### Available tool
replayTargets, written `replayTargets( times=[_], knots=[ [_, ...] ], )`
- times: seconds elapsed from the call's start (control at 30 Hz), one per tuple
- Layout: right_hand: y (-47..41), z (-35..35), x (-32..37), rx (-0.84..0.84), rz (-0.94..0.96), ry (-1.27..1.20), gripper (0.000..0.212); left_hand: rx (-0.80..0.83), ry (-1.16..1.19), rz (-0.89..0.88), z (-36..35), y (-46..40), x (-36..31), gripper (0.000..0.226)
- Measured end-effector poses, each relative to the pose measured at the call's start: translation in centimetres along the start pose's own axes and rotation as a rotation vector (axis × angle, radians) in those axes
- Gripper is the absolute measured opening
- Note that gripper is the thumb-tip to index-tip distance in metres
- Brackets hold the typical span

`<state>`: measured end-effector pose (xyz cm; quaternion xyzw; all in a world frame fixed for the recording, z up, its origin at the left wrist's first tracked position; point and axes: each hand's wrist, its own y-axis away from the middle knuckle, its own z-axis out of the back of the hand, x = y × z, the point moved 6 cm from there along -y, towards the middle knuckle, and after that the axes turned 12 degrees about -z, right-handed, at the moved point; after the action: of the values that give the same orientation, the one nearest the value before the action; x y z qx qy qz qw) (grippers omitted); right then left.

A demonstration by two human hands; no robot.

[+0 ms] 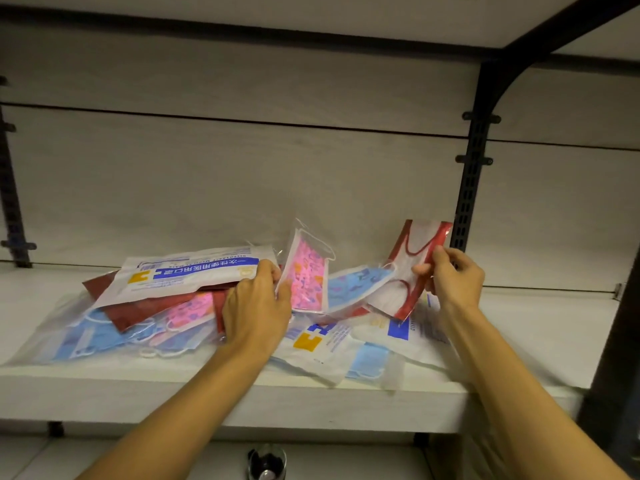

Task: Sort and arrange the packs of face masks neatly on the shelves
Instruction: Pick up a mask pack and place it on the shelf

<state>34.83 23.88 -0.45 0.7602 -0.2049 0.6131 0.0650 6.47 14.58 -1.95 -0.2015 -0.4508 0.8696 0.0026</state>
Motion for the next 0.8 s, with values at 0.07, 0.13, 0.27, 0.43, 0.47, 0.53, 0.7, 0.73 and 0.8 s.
replayTargets(
  times=[0.07,0.13,0.27,0.43,0.47,0.53,0.7,0.73,0.8],
  knots=[
    [0.6,0.0,0.7,0.066,-0.013,-0.092,0.013,-0.002,-0.001,0.005,0.1,0.0,-0.1,0.017],
    [1.1,-0.2,1.2,0.147,-0.066,-0.188,0.02,-0.008,0.002,0.017,0.1,0.1,-0.1,0.017],
    [1.4,-0.9,1.5,0.271,-0.102,-0.229,0.033,-0.009,0.004,0.035,0.0,0.0,0.3,0.016],
    [2.0,-1.2,1.2,0.251,0.088,0.061,0.03,-0.045,0.035,0.042,0.2,0.1,0.4,0.016],
    [1.9,-1.4,0.8,0.247,0.086,0.109,0.044,-0.049,0.044,0.042,0.2,0.0,0.4,0.016],
    [1.9,-1.6,0.2,0.248,0.047,0.168,0.073,-0.061,0.063,0.055,0.3,0.0,0.5,0.016],
    [1.8,-2.2,-0.3,0.309,-0.019,0.192,0.098,-0.225,0.213,0.134,2.3,-0.1,0.0,0.014],
    [1.9,-2.3,-0.4,0.317,-0.04,0.211,0.092,-0.244,0.233,0.153,2.8,-0.3,0.0,0.013],
    [1.9,-2.8,-0.8,0.38,-0.077,0.28,0.065,-0.265,0.252,0.199,4.0,-0.8,0.6,0.014]
  ],
)
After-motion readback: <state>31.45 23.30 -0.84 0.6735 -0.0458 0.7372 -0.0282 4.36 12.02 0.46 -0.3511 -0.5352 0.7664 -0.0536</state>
